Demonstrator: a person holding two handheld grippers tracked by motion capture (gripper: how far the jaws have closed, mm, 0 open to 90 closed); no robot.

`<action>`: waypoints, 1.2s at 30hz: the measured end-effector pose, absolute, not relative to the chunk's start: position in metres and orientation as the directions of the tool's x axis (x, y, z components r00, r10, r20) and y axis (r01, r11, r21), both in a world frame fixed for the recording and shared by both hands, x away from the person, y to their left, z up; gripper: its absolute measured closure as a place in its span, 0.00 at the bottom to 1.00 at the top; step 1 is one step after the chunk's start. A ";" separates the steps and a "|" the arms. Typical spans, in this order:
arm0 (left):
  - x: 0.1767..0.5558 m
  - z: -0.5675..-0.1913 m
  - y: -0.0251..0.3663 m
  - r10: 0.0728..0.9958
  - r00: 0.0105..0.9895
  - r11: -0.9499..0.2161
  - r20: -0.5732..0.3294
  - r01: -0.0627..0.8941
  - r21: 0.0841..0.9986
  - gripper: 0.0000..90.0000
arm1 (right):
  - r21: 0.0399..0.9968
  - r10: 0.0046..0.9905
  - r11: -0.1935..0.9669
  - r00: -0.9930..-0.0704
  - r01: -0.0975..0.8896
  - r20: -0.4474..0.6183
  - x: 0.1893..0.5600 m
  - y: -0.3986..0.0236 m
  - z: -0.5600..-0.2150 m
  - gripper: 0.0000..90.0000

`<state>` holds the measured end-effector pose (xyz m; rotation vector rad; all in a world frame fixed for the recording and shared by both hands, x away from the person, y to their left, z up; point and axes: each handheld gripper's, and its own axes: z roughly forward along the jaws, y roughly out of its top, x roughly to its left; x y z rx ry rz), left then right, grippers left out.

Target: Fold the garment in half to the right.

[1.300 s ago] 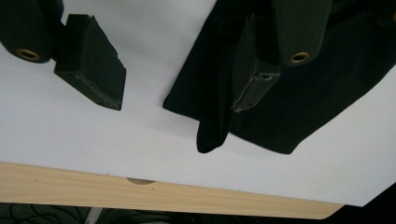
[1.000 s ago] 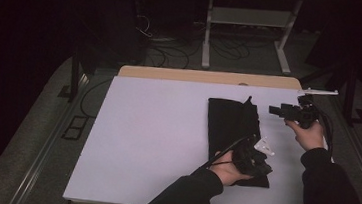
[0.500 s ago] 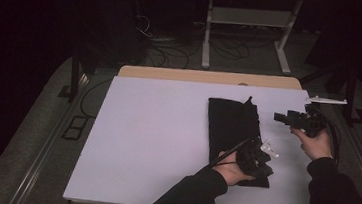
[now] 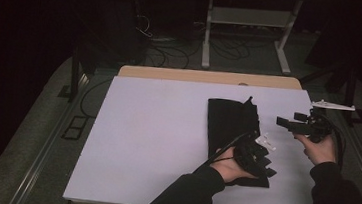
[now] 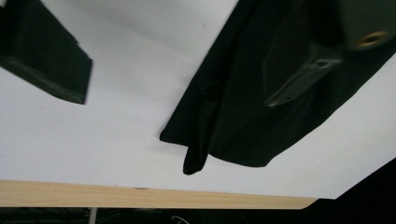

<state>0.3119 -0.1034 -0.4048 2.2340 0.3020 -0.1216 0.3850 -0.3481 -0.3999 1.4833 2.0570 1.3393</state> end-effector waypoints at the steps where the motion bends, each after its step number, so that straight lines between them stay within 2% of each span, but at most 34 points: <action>1: 0.312 -0.403 -0.102 0.177 0.969 -0.613 -0.174 0.247 0.751 0.53 | 0.794 0.856 0.046 -0.434 0.606 0.282 0.384 -0.348 -0.400 0.04; 9: 0.313 -0.399 -0.092 0.191 0.966 -0.627 -0.171 0.255 0.737 0.23 | 0.781 0.856 0.059 -0.434 0.621 0.280 0.375 -0.347 -0.399 0.00; 18: 0.313 -0.394 -0.077 0.197 0.969 -0.631 -0.151 0.243 0.736 0.02 | 0.790 0.853 0.068 -0.446 0.609 0.271 0.360 -0.346 -0.395 0.00; 36: 0.316 -0.381 -0.043 0.261 0.956 -0.582 -0.135 0.268 0.768 0.00 | 0.819 0.831 0.106 -0.502 0.565 0.239 0.331 -0.338 -0.387 0.00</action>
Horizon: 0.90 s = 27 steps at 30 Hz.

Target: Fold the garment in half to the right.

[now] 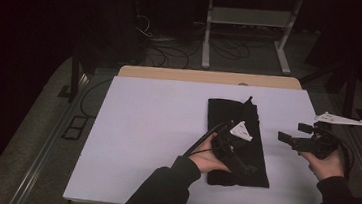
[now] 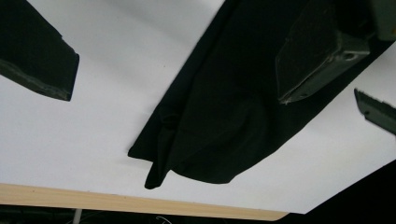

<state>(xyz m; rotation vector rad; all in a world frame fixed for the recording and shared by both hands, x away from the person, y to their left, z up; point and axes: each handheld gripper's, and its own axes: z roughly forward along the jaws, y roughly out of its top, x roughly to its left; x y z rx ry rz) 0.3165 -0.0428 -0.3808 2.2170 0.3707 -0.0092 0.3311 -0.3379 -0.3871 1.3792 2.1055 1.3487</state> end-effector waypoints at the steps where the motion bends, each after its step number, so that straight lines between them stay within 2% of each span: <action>1: 0.317 -0.380 -0.041 0.263 0.956 -0.579 -0.133 0.267 0.770 0.00 | 0.820 0.829 0.105 -0.505 0.562 0.240 0.330 -0.338 -0.387 0.00; 12: 0.318 -0.379 -0.017 0.274 0.954 -0.570 -0.124 0.265 0.778 0.00 | 0.815 0.828 0.121 -0.510 0.566 0.231 0.316 -0.339 -0.392 0.00; 27: 0.324 -0.379 0.023 0.340 0.932 -0.537 -0.127 0.303 0.787 0.00 | 0.814 0.825 0.125 -0.516 0.567 0.233 0.298 -0.341 -0.398 0.00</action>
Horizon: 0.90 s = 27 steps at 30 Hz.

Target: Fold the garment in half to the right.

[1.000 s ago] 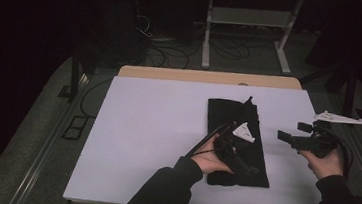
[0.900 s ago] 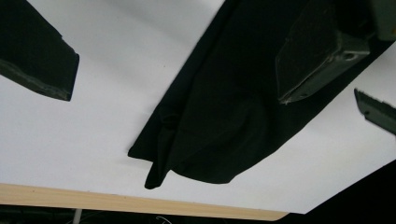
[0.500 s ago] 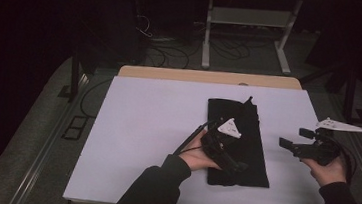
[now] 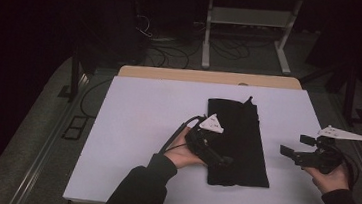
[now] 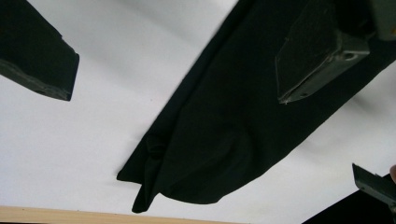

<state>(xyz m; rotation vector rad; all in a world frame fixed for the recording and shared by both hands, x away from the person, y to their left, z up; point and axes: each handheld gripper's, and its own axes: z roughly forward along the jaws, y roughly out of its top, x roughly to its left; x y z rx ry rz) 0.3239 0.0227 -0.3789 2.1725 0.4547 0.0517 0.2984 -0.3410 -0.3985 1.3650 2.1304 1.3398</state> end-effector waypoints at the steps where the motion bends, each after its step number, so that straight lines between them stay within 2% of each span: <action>1: 0.324 -0.379 0.025 0.344 0.931 -0.537 -0.125 0.304 0.787 0.00 | 0.815 0.823 0.126 -0.518 0.566 0.233 0.298 -0.341 -0.399 0.00; 27: 0.325 -0.388 0.091 0.453 0.882 -0.469 -0.129 0.359 0.807 0.00 | 0.824 0.807 0.135 -0.543 0.551 0.231 0.278 -0.338 -0.410 0.00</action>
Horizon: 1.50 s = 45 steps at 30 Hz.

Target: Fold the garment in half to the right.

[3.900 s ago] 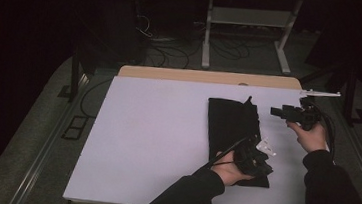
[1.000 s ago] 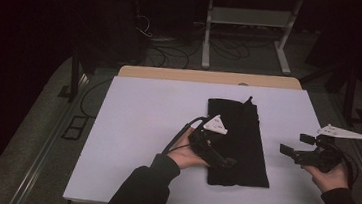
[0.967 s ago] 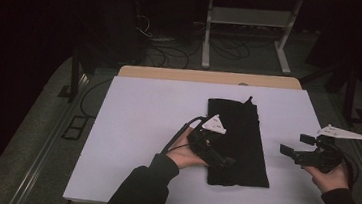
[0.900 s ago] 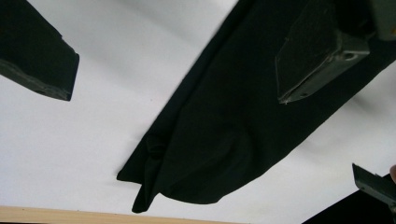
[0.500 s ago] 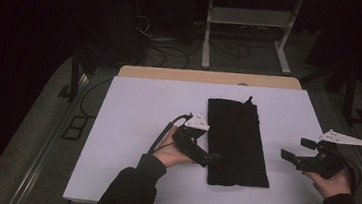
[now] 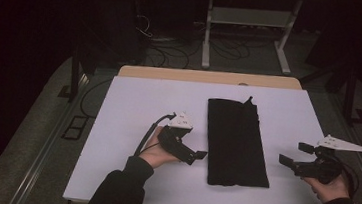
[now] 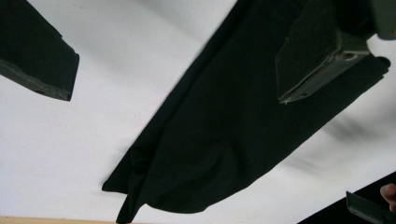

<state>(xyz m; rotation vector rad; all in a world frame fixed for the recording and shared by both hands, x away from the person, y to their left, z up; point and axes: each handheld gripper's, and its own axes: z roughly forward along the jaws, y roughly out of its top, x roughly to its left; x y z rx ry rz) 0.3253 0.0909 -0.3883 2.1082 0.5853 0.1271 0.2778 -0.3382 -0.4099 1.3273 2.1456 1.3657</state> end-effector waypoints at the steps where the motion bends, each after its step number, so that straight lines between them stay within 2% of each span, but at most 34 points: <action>1: 0.325 -0.388 0.094 0.458 0.879 -0.466 -0.129 0.361 0.808 0.00 | 0.823 0.809 0.135 -0.541 0.552 0.231 0.277 -0.338 -0.410 0.00; 21: 0.318 -0.403 0.147 0.549 0.824 -0.403 -0.139 0.407 0.820 0.00 | 0.817 0.809 0.142 -0.541 0.559 0.229 0.267 -0.341 -0.415 0.00; 45: 0.297 -0.409 0.226 0.656 0.745 -0.307 -0.120 0.409 0.860 0.00 | 0.811 0.808 0.152 -0.544 0.564 0.227 0.268 -0.339 -0.418 0.00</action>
